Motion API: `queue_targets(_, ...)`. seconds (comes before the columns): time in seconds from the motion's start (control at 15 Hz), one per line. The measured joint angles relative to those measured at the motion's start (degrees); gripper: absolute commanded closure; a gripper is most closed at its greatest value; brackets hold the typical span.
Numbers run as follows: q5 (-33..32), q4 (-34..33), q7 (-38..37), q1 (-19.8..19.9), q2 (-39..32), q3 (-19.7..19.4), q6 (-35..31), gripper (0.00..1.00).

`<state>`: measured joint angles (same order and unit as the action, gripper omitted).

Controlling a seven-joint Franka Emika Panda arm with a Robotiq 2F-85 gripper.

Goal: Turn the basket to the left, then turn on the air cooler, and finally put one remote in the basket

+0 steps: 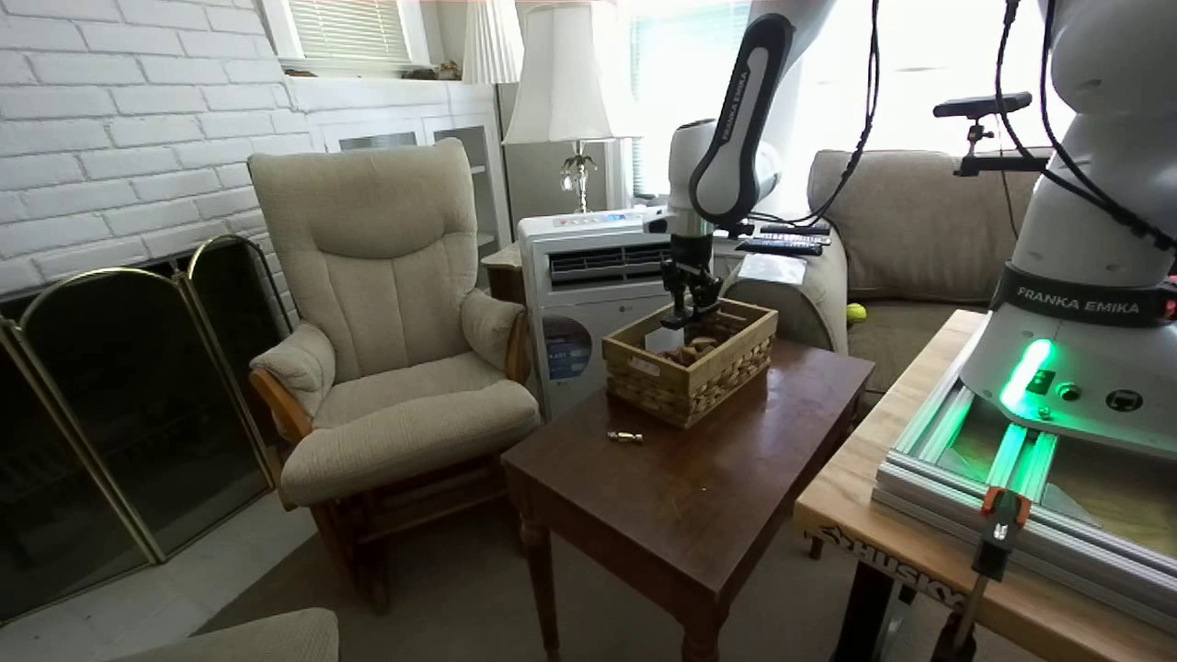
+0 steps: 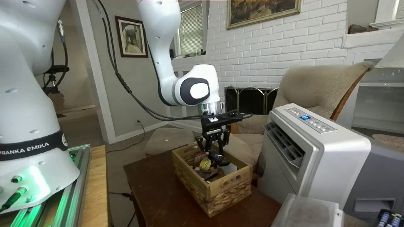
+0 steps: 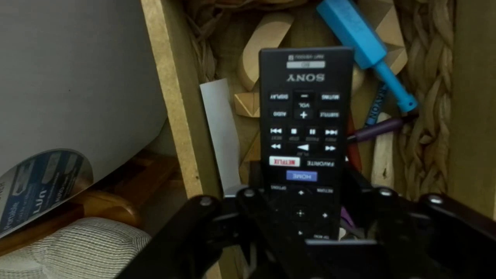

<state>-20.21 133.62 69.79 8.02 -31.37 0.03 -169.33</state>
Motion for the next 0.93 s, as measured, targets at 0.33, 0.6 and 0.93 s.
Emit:
queue_targets(0.33,0.0,-0.5,-0.1,-2.7,-1.6,-1.9,0.0,0.18)
queue_targets(0.6,0.0,-0.8,-0.6,-4.1,-1.8,-3.1,0.0,0.0)
queue_targets(0.93,0.0,-1.4,-2.2,-4.0,-1.7,-3.1,0.0,0.0)
